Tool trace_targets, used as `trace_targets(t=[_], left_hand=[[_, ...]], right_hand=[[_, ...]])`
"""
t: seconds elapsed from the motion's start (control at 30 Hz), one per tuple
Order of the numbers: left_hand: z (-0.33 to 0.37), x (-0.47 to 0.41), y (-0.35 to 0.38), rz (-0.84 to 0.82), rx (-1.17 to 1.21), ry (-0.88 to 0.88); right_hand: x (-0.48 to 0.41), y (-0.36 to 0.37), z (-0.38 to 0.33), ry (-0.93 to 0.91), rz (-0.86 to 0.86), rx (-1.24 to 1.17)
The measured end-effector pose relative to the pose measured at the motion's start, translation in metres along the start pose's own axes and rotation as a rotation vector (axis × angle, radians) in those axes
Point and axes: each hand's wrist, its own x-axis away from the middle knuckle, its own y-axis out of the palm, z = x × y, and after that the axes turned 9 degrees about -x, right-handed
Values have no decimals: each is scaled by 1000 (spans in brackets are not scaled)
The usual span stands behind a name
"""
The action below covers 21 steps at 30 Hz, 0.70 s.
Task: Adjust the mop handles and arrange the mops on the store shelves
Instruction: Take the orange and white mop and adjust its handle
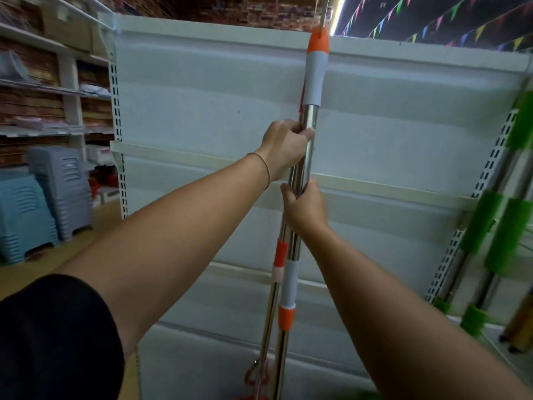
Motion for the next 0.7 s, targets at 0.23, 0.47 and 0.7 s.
trace_targets(t=[0.23,0.47,0.7], left_hand=[[-69,67,-12,-212,-169,-33],[-80,121,-14,-393,-207,51],[-79,160,12,-587,-231,48]], right_hand=[[30,-18,9,36,-195,309],[78,-37,37,147,-118,420],[119,-67,56,186,-64,493]])
